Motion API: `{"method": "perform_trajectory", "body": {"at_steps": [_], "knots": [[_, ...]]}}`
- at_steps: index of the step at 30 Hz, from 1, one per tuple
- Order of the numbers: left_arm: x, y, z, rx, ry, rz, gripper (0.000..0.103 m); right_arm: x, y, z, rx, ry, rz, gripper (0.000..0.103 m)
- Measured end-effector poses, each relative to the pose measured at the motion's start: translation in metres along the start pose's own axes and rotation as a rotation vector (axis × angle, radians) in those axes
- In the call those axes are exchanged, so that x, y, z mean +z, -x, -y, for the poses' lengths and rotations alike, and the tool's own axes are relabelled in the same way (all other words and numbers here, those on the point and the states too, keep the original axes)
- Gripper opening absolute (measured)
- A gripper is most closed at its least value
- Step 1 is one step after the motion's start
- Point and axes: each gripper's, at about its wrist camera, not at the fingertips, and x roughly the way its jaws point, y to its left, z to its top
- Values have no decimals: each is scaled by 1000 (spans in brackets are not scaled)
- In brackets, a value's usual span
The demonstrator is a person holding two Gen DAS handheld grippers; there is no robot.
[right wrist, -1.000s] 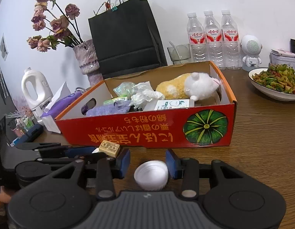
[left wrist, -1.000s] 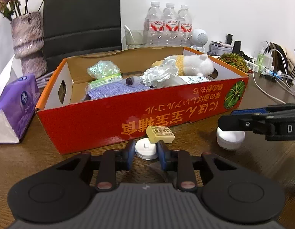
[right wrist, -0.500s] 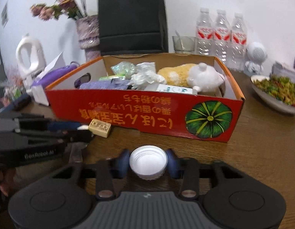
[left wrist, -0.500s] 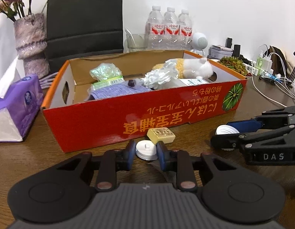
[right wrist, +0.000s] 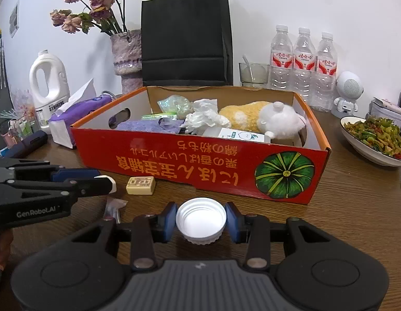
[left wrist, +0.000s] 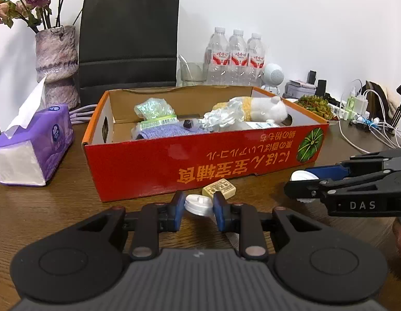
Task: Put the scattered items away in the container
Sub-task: 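Grasp a white bottle cap with the left gripper while the right grasps another cap, then carry both white caps into the box and open both grippers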
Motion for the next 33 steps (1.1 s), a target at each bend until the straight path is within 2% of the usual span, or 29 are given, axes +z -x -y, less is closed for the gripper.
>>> {"method": "perform_trajectory", "body": {"at_steps": [3, 8, 11, 14, 18, 22, 27, 30, 32, 33], "knots": [[2, 6, 1, -1, 8, 24, 25, 1, 4, -1, 6, -1, 15, 39], [24, 30, 1, -67, 59, 121, 25, 16, 25, -4, 14, -7, 107, 39], [55, 41, 3, -74, 27, 196, 25, 41, 33, -4, 25, 16, 169, 39], [86, 40, 3, -59, 10, 254, 25, 70, 30, -4, -1, 55, 212, 39], [110, 18, -6, -37, 73, 283, 25, 101, 7, 7, -25, 9, 234, 39], [112, -19, -16, -9, 139, 250, 25, 114, -28, 20, -35, -67, 212, 39], [104, -58, -28, 9, 138, 146, 25, 114, -64, 26, -48, -70, 143, 39], [99, -70, -37, 30, 149, 116, 25, 110, -73, 30, -58, -73, 113, 39], [97, -73, -41, 30, 160, 104, 30, 109, -74, 31, -60, -77, 105, 44], [97, -74, -43, 31, 168, 95, 44, 109, -74, 31, -60, -77, 100, 51]]}}
